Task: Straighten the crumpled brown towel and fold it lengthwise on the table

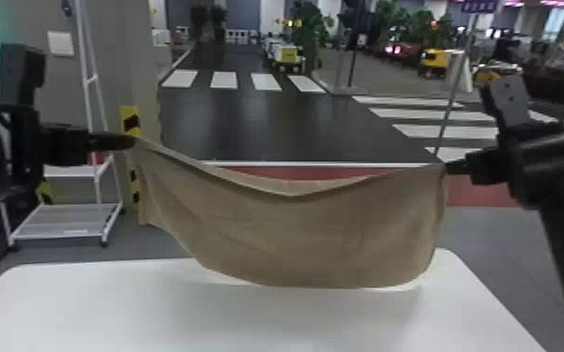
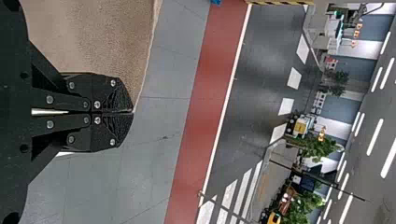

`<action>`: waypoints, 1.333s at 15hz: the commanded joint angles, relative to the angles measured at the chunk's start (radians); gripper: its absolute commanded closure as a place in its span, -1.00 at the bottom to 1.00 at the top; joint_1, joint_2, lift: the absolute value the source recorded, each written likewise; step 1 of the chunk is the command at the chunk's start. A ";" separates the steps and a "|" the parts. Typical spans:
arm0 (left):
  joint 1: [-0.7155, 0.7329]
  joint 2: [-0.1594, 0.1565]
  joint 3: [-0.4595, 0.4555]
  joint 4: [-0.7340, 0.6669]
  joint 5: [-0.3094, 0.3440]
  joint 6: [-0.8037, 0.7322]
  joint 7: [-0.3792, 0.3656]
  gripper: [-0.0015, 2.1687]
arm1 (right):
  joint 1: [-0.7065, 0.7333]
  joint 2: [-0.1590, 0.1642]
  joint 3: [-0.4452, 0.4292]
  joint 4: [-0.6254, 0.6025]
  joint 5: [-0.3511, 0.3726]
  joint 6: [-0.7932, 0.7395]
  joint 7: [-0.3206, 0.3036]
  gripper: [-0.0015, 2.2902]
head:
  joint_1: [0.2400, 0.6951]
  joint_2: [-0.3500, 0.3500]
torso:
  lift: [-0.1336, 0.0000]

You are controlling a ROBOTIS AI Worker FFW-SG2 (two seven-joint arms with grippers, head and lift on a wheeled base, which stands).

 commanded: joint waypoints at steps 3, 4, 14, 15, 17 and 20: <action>0.289 0.041 0.066 -0.436 0.054 0.223 -0.062 0.26 | 0.216 -0.059 -0.059 -0.290 -0.048 0.128 0.046 0.18 | -0.61 -0.41 | -0.86; 0.395 0.051 0.092 -0.546 0.074 0.250 -0.074 0.26 | 0.318 -0.074 -0.085 -0.380 -0.065 0.141 0.059 0.18 | -0.52 -0.41 | -0.86; 1.150 0.058 0.331 -0.815 0.293 -0.102 -0.205 0.26 | 1.161 -0.045 -0.355 -0.750 -0.255 -0.145 0.152 0.18 | 1.00 -0.36 | -0.86; 1.150 0.067 0.340 -0.795 0.275 -0.112 -0.215 0.26 | 1.164 -0.047 -0.364 -0.729 -0.266 -0.151 0.166 0.18 | 1.00 -0.38 | -0.86; 1.145 0.094 0.346 -0.792 0.196 -0.112 -0.212 0.26 | 1.132 -0.053 -0.364 -0.692 -0.267 -0.151 0.171 0.18 | 1.00 -0.36 | -0.86; 1.110 0.142 0.409 -0.743 0.178 -0.112 -0.220 0.26 | 1.022 -0.059 -0.356 -0.615 -0.261 -0.117 0.200 0.18 | 1.00 -0.25 | -0.86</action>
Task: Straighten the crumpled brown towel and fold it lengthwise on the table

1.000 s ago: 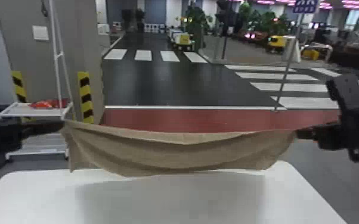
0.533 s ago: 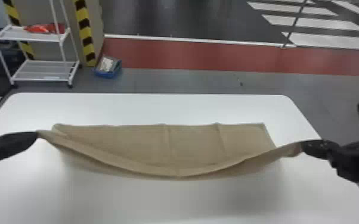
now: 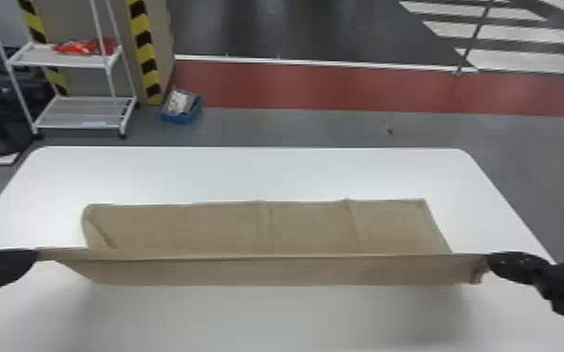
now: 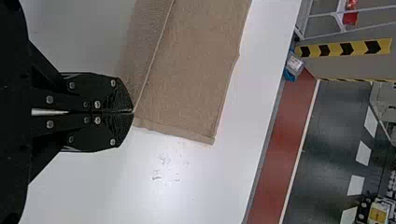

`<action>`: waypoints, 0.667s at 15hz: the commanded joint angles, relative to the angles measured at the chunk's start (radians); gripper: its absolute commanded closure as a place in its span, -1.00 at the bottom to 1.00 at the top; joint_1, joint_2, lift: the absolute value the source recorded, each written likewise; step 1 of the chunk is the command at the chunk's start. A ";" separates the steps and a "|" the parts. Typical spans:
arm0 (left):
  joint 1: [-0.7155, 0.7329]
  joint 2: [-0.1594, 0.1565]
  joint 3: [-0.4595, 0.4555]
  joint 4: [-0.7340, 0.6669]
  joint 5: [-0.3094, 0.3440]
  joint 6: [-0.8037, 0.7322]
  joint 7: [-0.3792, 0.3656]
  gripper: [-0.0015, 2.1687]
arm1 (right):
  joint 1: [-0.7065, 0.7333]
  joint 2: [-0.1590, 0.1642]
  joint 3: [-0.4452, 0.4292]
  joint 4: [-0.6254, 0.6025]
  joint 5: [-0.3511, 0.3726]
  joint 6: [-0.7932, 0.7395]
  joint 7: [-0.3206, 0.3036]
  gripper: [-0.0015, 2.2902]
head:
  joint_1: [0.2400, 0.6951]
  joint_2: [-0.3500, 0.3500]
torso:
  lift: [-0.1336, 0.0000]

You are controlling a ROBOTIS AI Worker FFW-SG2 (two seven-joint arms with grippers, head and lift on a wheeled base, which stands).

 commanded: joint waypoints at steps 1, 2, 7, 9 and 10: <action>-0.022 0.050 0.054 0.057 -0.008 -0.009 -0.007 0.26 | -0.063 -0.012 0.024 0.047 0.011 0.009 0.019 0.18 | 1.00 -0.22 | -0.86; -0.020 0.071 0.066 0.080 -0.016 -0.040 -0.036 0.26 | -0.069 -0.019 0.046 0.055 0.023 0.003 0.020 0.18 | 1.00 -0.17 | -0.86; 0.046 0.201 0.014 0.112 -0.097 -0.080 -0.100 0.26 | -0.093 -0.021 0.147 0.069 0.079 -0.007 0.042 0.18 | 1.00 0.12 | -0.86; 0.052 0.220 -0.012 0.117 -0.106 -0.080 -0.112 0.26 | -0.093 -0.019 0.172 0.069 0.089 -0.010 0.043 0.19 | 1.00 0.19 | -0.86; 0.055 0.215 -0.020 0.110 -0.100 -0.080 -0.115 0.25 | -0.093 -0.015 0.181 0.069 0.102 -0.013 0.042 0.19 | 1.00 0.21 | -0.86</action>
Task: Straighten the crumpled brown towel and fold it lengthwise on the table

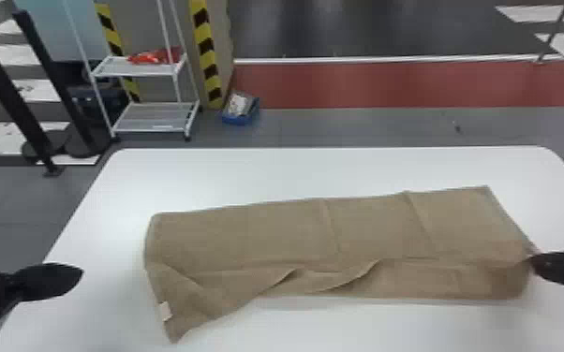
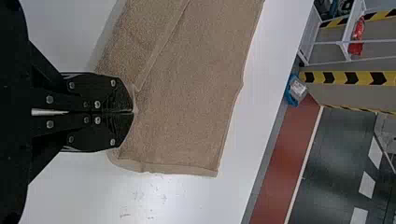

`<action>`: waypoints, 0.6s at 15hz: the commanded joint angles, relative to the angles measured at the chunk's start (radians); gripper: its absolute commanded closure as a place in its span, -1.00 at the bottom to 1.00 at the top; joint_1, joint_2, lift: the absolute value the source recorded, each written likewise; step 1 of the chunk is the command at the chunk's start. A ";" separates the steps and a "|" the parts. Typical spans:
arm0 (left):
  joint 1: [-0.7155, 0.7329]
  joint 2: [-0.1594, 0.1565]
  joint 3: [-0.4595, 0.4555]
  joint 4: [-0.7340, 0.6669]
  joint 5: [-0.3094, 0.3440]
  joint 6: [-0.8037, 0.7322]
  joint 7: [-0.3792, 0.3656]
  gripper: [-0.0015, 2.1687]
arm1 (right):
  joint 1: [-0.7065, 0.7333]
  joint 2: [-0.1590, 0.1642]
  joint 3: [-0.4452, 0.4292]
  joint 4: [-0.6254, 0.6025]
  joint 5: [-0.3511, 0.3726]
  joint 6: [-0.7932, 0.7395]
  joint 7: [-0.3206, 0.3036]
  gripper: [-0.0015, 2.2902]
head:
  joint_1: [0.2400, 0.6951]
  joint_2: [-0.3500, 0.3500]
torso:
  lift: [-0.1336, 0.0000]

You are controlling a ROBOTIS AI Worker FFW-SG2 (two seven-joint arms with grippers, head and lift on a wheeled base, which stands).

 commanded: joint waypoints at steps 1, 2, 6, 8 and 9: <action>0.015 -0.007 -0.026 -0.014 0.008 -0.015 0.002 0.07 | 0.000 0.006 0.020 0.000 0.018 -0.006 0.001 0.19 | 1.00 0.22 | -0.86; 0.031 -0.025 -0.044 -0.034 0.022 -0.040 0.023 -0.44 | 0.000 0.006 0.018 0.000 0.023 -0.006 0.010 0.19 | 1.00 0.22 | -0.86; 0.077 -0.068 -0.118 -0.126 0.039 -0.077 0.054 -0.91 | 0.021 0.008 -0.003 0.001 0.037 -0.006 0.022 0.18 | 1.00 0.04 | -0.86; 0.100 -0.070 -0.158 -0.156 0.040 -0.077 0.092 -0.80 | 0.031 0.008 -0.012 0.003 0.037 -0.018 0.044 0.18 | 1.00 -0.09 | -0.86; 0.104 -0.090 -0.171 -0.165 0.040 -0.077 0.098 -0.75 | 0.032 0.014 -0.014 0.003 0.035 -0.018 0.050 0.19 | 1.00 -0.17 | -0.86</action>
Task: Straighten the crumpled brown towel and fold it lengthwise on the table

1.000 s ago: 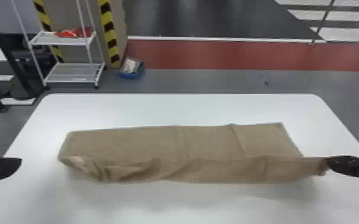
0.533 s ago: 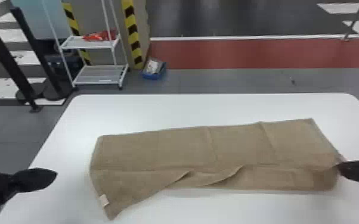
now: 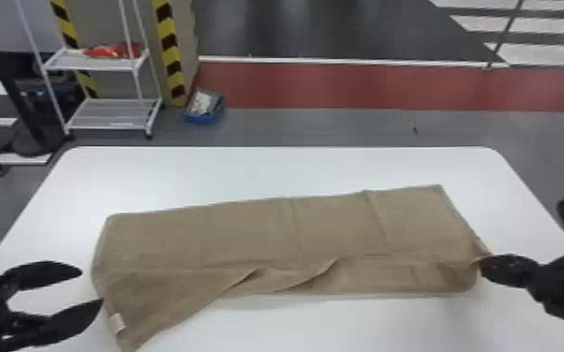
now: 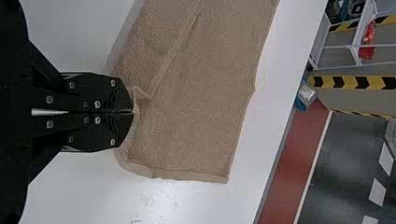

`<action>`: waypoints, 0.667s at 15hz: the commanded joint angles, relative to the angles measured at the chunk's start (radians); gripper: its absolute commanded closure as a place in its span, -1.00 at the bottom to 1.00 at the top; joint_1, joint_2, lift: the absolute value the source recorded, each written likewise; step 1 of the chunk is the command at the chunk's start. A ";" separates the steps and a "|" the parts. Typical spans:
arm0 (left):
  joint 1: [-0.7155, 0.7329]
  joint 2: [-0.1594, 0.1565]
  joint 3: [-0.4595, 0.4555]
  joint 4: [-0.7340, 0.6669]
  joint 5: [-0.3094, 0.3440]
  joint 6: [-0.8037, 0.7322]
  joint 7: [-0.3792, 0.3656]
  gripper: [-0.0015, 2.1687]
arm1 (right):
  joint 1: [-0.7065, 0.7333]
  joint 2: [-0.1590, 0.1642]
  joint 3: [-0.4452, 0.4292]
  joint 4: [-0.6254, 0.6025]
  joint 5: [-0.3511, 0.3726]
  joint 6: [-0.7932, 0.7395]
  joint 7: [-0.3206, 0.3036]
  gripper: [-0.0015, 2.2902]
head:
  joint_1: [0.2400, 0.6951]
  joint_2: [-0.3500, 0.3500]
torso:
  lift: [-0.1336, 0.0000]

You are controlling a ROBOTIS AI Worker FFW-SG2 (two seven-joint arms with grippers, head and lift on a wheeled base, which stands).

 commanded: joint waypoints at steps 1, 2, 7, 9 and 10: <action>0.019 -0.041 -0.033 -0.038 -0.001 -0.001 0.009 -0.75 | 0.009 0.013 -0.007 0.001 -0.001 0.001 0.006 0.18 | 1.00 -0.20 | -0.86; 0.047 -0.067 -0.040 -0.070 -0.009 0.005 0.010 -0.75 | 0.016 0.019 -0.015 0.001 -0.006 0.023 0.006 0.18 | 1.00 -0.24 | -0.86; 0.153 -0.149 -0.112 -0.150 -0.131 0.027 0.038 -0.74 | 0.085 0.064 -0.044 0.001 -0.017 0.032 -0.009 0.19 | 1.00 -0.46 | -0.86; 0.142 -0.150 -0.148 -0.127 -0.153 0.030 0.041 -0.68 | 0.089 0.070 -0.061 -0.002 -0.023 0.026 -0.012 0.19 | 1.00 -0.52 | -0.86; 0.125 -0.150 -0.168 -0.104 -0.168 0.030 0.052 -0.68 | 0.088 0.067 -0.070 -0.007 -0.031 0.029 -0.012 0.19 | 1.00 -0.54 | -0.86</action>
